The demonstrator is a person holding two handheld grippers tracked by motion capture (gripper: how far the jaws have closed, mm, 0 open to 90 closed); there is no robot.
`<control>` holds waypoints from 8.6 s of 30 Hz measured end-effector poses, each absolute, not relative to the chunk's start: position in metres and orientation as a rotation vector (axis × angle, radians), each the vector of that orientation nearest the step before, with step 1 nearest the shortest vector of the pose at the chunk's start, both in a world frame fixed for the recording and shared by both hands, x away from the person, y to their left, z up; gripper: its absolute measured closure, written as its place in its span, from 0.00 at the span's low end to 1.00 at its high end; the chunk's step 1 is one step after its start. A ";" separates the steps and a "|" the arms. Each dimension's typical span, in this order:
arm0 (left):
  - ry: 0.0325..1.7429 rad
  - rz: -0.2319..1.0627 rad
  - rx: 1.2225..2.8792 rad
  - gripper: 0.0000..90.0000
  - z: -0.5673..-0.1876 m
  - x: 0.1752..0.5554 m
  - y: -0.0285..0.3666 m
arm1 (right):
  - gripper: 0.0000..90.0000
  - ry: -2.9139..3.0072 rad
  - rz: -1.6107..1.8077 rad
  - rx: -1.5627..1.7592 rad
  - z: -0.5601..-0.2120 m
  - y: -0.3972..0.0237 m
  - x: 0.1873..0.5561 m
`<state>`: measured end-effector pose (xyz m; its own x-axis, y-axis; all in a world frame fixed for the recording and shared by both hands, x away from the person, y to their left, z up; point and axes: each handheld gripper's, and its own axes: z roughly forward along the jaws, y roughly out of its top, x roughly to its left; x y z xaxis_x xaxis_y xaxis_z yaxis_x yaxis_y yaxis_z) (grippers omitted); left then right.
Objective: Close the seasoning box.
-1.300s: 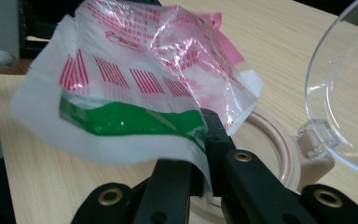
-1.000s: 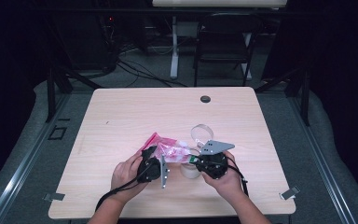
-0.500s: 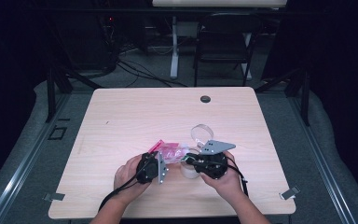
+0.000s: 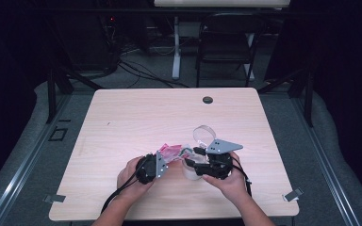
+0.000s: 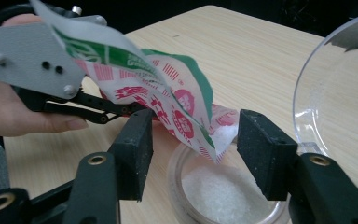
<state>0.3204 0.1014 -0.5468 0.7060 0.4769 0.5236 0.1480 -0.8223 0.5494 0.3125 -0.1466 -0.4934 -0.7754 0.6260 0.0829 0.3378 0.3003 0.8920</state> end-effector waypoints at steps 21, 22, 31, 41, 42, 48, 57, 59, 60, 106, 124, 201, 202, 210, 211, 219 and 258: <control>0.636 0.726 2.330 0.88 -0.548 0.335 0.121 | 0.55 2.268 1.487 0.892 -0.493 -0.149 0.312; 0.653 0.706 2.314 0.88 -0.548 0.337 0.123 | 0.56 2.267 1.487 0.891 -0.494 -0.150 0.312; 0.756 0.587 2.218 0.90 -0.548 0.346 0.138 | 0.58 2.230 1.469 0.922 -0.493 -0.156 0.312; 0.816 0.498 2.141 0.90 -0.548 0.353 0.149 | 0.56 2.242 1.460 0.941 -0.496 -0.158 0.313; 0.816 0.498 2.141 0.90 -0.548 0.353 0.149 | 0.56 2.242 1.460 0.941 -0.496 -0.158 0.313; 0.845 0.475 2.103 0.91 -0.547 0.356 0.154 | 0.57 2.221 1.458 0.964 -0.497 -0.163 0.313; 0.910 0.506 2.027 0.91 -0.541 0.359 0.171 | 0.59 2.222 1.458 0.983 -0.498 -0.168 0.314; 0.938 0.544 1.996 0.91 -0.537 0.359 0.181 | 0.59 2.221 1.460 0.983 -0.498 -0.168 0.314; 0.952 0.558 1.984 0.91 -0.536 0.358 0.184 | 0.59 2.221 1.459 0.982 -0.499 -0.168 0.314; 1.410 0.633 1.730 0.88 -0.549 0.357 0.300 | 0.60 2.217 1.443 0.979 -0.502 -0.162 0.323; 1.423 0.647 1.664 0.48 -0.547 0.356 0.301 | 0.59 2.206 1.440 0.987 -0.502 -0.162 0.323; 0.809 0.526 2.156 0.48 -0.520 0.326 0.134 | 0.58 2.184 1.448 0.989 -0.499 -0.168 0.320; 0.800 0.522 2.160 0.48 -0.522 0.325 0.131 | 0.58 2.183 1.451 0.989 -0.498 -0.168 0.320; 0.785 0.522 2.181 0.48 -0.523 0.325 0.128 | 0.58 2.178 1.484 0.983 -0.490 -0.168 0.318; 0.785 0.522 2.182 0.48 -0.523 0.325 0.128 | 0.58 2.184 1.484 0.985 -0.489 -0.168 0.318; 0.783 0.528 2.180 0.48 -0.523 0.325 0.129 | 0.58 2.164 1.500 1.008 -0.478 -0.177 0.318; 0.786 0.536 2.174 0.48 -0.523 0.325 0.129 | 0.61 2.062 1.455 1.205 -0.455 -0.234 0.327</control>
<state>0.3248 0.1293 -0.5228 0.7237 0.6786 0.1252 0.3645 -0.5300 0.7656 0.3272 -0.2341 -0.4547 -0.5806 0.7927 0.1859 0.4408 0.1141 0.8903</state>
